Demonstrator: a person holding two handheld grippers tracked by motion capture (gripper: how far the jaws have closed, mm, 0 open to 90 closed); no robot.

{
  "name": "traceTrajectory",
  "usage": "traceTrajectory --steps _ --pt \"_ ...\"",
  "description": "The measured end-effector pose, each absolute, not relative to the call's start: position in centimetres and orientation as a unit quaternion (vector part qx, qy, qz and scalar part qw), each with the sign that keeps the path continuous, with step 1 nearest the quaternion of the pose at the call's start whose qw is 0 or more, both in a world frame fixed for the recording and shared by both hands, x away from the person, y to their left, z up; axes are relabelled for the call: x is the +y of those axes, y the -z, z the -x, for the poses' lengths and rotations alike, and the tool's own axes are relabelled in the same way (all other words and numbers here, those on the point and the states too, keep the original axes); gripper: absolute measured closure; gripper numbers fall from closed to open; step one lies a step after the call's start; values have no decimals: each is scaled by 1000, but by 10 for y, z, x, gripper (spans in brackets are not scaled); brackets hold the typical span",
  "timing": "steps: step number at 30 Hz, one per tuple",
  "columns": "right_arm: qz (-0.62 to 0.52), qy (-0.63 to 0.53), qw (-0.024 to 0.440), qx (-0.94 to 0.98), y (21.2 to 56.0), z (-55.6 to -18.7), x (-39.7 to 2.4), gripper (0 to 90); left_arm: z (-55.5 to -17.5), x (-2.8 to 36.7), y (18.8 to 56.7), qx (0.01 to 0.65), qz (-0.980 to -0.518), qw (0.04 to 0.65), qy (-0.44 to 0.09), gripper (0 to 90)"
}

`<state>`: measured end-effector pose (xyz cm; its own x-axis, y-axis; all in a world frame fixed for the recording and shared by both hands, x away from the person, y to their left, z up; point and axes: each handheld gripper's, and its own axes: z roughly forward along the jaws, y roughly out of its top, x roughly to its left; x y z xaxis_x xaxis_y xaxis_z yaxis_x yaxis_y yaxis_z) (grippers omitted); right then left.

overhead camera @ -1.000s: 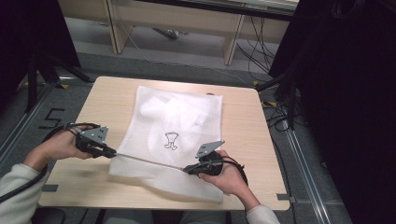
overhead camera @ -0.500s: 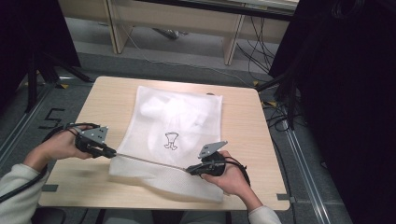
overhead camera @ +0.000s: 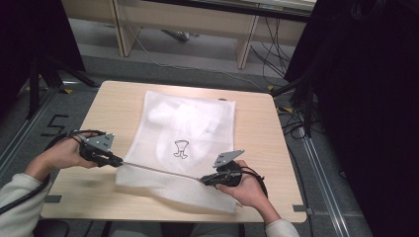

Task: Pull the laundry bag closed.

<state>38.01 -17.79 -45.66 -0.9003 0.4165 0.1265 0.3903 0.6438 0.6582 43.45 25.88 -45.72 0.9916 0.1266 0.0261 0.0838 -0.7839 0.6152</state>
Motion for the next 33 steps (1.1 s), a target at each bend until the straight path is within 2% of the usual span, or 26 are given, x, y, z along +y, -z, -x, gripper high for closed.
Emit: traceTrajectory --steps 33 --pt "-261 -356 19 897 458 -375 -209 879 -434 259 458 65 -941 331 -34 831"
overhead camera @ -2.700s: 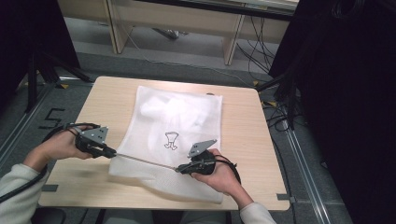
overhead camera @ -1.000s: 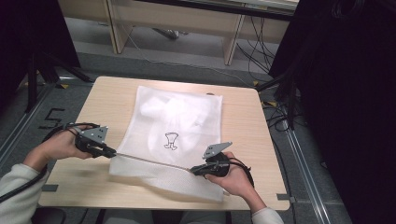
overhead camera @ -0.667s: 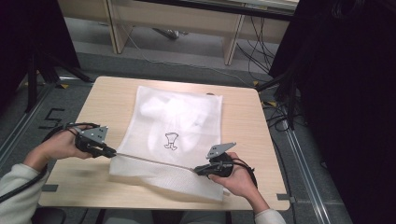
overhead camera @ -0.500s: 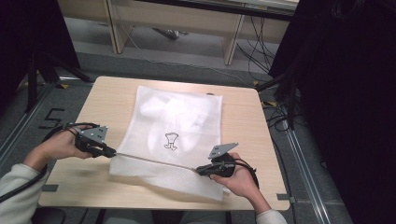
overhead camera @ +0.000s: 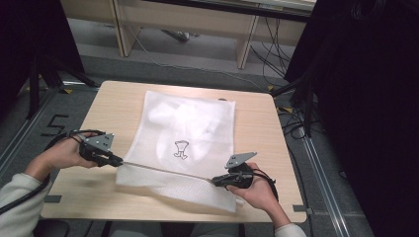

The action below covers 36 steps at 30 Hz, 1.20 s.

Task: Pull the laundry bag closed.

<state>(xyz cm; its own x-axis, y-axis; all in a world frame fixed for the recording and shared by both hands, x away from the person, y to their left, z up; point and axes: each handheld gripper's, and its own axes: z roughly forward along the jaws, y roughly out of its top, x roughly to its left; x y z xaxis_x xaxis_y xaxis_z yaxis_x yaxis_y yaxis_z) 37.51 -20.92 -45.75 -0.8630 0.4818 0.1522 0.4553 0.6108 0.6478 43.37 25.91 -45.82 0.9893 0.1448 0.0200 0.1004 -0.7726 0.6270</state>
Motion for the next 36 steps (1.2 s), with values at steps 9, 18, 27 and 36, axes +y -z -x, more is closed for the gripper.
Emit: traceTrajectory --steps 9,18,27,36 --pt "-265 -353 18 897 460 -373 -217 879 -434 259 458 64 -940 333 -33 831" --pt "-265 -348 20 899 460 -374 -220 879 -435 260 459 60 -940 335 -35 831" --pt "-283 -350 13 893 461 -372 -227 879 -434 259 460 66 -941 330 -32 832" --pt "-288 -347 19 892 461 -372 -239 879 -434 258 460 66 -941 331 -31 831"
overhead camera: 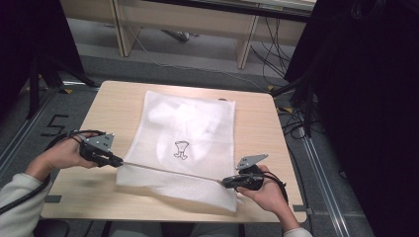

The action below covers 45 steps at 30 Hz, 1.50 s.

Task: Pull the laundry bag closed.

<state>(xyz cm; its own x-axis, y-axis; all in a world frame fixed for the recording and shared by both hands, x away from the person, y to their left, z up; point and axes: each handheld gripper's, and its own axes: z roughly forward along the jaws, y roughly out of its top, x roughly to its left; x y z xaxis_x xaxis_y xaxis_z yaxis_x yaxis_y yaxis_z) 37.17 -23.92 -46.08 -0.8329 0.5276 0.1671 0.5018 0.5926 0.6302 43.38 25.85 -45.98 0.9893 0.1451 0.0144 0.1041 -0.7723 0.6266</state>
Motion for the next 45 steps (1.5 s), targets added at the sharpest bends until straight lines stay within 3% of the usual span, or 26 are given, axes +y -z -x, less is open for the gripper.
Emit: traceTrajectory --steps 30,32,35,45 --pt "-304 -332 15 893 461 -370 -257 879 -435 257 461 66 -942 329 -26 833" --pt "-304 -347 33 886 464 -370 -261 879 -435 258 461 70 -939 336 -26 833" --pt "-315 -341 15 886 462 -368 -270 879 -435 257 461 66 -940 333 -23 833" --pt "-316 -340 14 886 461 -368 -275 879 -435 254 460 67 -939 337 -24 834"
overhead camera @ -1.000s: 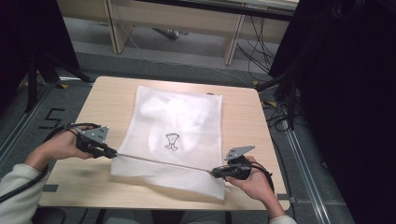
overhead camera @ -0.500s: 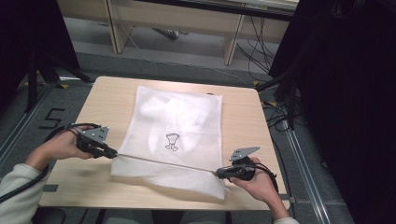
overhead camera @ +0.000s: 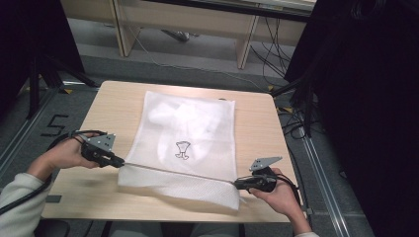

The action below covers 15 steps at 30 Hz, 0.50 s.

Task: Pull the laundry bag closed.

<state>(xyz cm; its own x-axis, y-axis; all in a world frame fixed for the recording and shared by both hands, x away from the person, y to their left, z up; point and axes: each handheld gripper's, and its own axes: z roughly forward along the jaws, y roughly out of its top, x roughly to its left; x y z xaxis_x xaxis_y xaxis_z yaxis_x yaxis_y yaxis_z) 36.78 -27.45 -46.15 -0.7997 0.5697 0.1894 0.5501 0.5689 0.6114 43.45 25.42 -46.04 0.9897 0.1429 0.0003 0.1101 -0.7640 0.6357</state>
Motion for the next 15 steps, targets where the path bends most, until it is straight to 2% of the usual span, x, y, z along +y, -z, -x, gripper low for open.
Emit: traceTrajectory --steps 5,6,7,9,11,15 --pt "-313 -342 17 886 464 -369 -276 880 -436 256 461 65 -943 325 -30 834" --pt "-315 -320 32 893 464 -368 -276 900 -438 260 461 63 -954 289 -46 835" --pt "-326 -289 65 898 466 -369 -280 900 -439 264 463 79 -954 286 -51 836" --pt "-345 -345 27 873 466 -369 -297 900 -434 256 459 62 -950 302 -41 836" --pt "-341 -338 72 874 464 -368 -295 900 -434 244 455 42 -951 302 -49 834" --pt "-339 -356 91 866 451 -369 -296 900 -434 240 454 43 -952 298 -47 832"
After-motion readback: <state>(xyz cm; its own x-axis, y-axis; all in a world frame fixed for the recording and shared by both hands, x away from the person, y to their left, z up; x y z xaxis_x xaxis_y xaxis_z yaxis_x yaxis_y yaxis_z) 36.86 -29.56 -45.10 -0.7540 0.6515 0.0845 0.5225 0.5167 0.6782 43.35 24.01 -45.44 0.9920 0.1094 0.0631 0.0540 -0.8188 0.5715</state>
